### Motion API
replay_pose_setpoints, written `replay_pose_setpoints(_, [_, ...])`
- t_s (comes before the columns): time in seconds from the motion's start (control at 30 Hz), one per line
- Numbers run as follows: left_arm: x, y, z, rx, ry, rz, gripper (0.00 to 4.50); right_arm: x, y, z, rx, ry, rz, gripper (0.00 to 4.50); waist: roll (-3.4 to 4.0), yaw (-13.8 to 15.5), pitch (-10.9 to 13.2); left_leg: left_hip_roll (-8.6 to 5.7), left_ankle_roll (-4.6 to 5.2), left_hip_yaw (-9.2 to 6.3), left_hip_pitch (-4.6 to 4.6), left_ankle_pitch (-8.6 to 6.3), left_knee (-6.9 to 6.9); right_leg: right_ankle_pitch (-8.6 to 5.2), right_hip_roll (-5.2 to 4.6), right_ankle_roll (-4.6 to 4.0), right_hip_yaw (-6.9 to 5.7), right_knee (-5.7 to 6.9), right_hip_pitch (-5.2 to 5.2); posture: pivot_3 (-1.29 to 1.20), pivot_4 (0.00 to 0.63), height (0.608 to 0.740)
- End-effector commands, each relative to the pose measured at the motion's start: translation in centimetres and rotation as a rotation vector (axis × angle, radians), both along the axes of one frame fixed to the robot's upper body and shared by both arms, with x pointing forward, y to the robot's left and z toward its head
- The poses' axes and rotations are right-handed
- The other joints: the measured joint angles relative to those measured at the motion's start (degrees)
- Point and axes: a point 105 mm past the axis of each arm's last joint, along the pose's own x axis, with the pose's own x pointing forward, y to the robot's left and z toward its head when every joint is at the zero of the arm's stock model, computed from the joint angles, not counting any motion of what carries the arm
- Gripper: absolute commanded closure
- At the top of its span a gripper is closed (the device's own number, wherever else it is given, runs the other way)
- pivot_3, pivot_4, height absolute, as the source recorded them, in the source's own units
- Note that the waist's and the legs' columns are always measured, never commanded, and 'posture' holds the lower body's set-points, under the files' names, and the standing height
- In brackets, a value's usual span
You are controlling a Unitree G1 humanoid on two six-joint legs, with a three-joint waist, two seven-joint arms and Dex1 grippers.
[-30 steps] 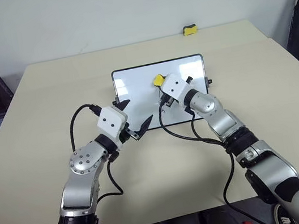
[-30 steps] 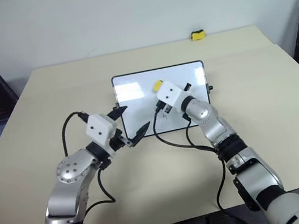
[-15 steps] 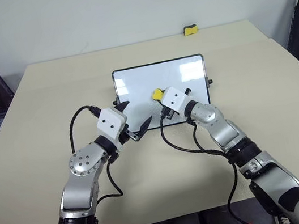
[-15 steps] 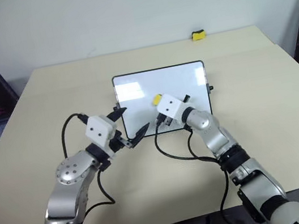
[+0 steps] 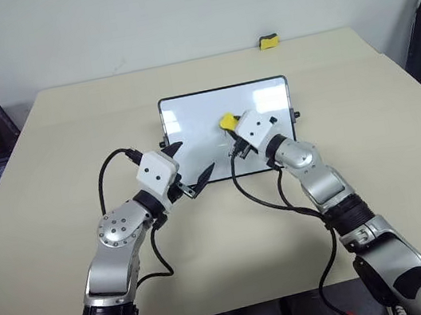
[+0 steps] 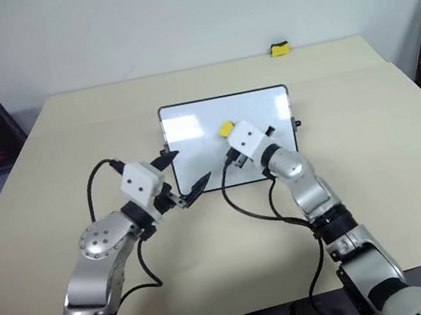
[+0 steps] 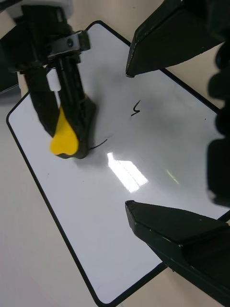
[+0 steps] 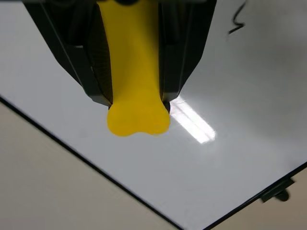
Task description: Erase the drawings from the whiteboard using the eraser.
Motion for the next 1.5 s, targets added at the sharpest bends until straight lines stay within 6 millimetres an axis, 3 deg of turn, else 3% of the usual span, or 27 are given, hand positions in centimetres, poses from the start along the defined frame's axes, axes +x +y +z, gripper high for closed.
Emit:
replay_pose_setpoints(0.03, [-0.1,-0.4,1.2,-0.013,-0.049,-0.017,0.0,0.4,0.0,1.5,0.025,-0.036,-0.004,3.52,0.0,0.0,0.0,0.01,0.0,0.0,0.0,0.0,0.0,0.0,0.0,0.0,-0.01,0.0,0.0,0.0,0.15,0.74])
replay_pose_setpoints(0.2, [-0.3,-0.3,1.2,-0.01,-0.05,-0.018,0.0,1.3,0.2,-0.7,-0.019,0.075,-0.017,3.52,0.0,0.0,0.0,0.0,0.0,0.01,-0.01,0.0,0.0,0.0,0.0,0.0,0.0,-0.01,0.0,0.0,0.15,0.74])
replay_pose_setpoints(0.37, [-0.5,-0.2,1.3,-0.009,-0.05,-0.013,0.0,0.6,1.4,-2.9,-0.105,0.183,0.038,3.52,0.0,-0.1,0.0,0.02,0.02,0.03,0.12,-0.01,0.01,0.0,0.01,0.0,0.02,0.07,0.06,0.0,0.15,0.74])
replay_pose_setpoints(0.83, [-0.7,-0.2,1.3,-0.01,-0.049,-0.006,0.0,-1.4,1.9,-5.0,-0.164,0.271,0.103,3.52,0.0,0.0,0.0,0.02,0.19,-0.01,0.27,-0.1,0.02,0.0,0.01,0.0,0.0,0.08,0.22,0.0,0.15,0.74])
replay_pose_setpoints(1.07, [-0.6,-0.3,1.1,-0.013,-0.045,-0.008,0.0,-2.2,2.0,-3.2,-0.049,0.23,0.129,3.52,-0.01,0.1,0.0,0.01,0.19,-0.03,0.25,-0.1,0.02,0.0,0.0,0.0,-0.01,0.07,0.21,0.0,0.15,0.74])
replay_pose_setpoints(1.33, [-0.5,-0.5,1.2,-0.014,-0.042,-0.024,0.0,-1.7,1.0,0.0,0.086,0.126,0.077,3.52,0.0,0.1,0.0,0.01,0.0,-0.05,0.04,0.0,0.0,0.0,0.0,0.0,-0.04,-0.02,0.07,0.0,0.15,0.74])
replay_pose_setpoints(1.5, [-0.9,-0.8,0.7,-0.019,-0.018,-0.047,0.0,-2.0,0.4,0.7,0.117,0.126,0.076,3.52,0.0,0.1,0.0,0.01,0.0,-0.04,0.03,0.0,0.0,0.0,0.0,0.0,-0.04,-0.03,0.05,0.0,0.15,0.74])
